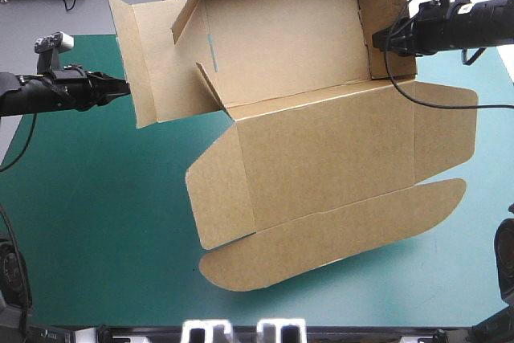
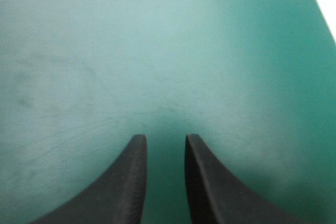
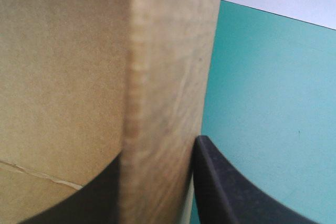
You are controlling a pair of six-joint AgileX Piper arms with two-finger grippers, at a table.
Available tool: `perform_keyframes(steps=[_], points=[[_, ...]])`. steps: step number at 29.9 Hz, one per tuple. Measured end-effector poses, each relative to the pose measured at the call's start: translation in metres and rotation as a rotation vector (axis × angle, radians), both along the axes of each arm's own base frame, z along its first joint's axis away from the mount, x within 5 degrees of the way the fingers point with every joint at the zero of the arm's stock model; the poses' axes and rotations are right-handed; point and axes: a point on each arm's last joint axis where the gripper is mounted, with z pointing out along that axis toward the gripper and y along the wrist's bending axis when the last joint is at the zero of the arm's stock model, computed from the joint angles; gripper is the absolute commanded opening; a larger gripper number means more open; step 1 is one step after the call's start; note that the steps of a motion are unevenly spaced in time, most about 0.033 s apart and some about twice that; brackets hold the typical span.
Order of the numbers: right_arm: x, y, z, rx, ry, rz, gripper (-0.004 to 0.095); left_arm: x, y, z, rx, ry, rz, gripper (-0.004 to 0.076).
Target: Fold the box
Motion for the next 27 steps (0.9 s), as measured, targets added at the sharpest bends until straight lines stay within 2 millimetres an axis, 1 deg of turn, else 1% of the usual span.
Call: perform_keyframes(steps=[3, 7, 11, 14, 19, 21, 24, 27], points=[[0.000, 0.000, 0.000, 0.003, -0.001, 0.002, -0.0019, 0.005, -0.009, -0.001, -0.105, -0.026, -0.087, 0.0190], [0.000, 0.000, 0.000, 0.003, -0.001, 0.002, -0.0019, 0.008, -0.027, 0.002, -0.154, -0.074, -0.158, 0.0190], [0.001, 0.000, -0.001, 0.001, 0.000, 0.004, -0.0018, 0.007, -0.056, 0.003, -0.156, -0.089, -0.260, 0.0190], [0.004, -0.002, -0.004, -0.022, 0.009, -0.006, -0.0019, 0.006, -0.076, 0.005, -0.168, -0.099, -0.320, 0.0191], [0.017, -0.006, -0.020, -0.053, 0.063, -0.042, -0.0019, 0.003, -0.097, 0.007, -0.188, -0.127, -0.395, 0.0201], [0.021, -0.007, -0.025, -0.054, 0.079, -0.047, -0.0018, 0.002, -0.101, 0.009, -0.200, -0.142, -0.412, 0.0231], [0.027, -0.005, -0.032, -0.064, 0.100, -0.047, -0.0018, 0.001, -0.103, 0.013, -0.217, -0.169, -0.414, 0.0314], [0.029, 0.003, -0.036, -0.084, 0.115, -0.039, -0.0018, 0.000, -0.103, 0.015, -0.225, -0.182, -0.414, 0.0397]])
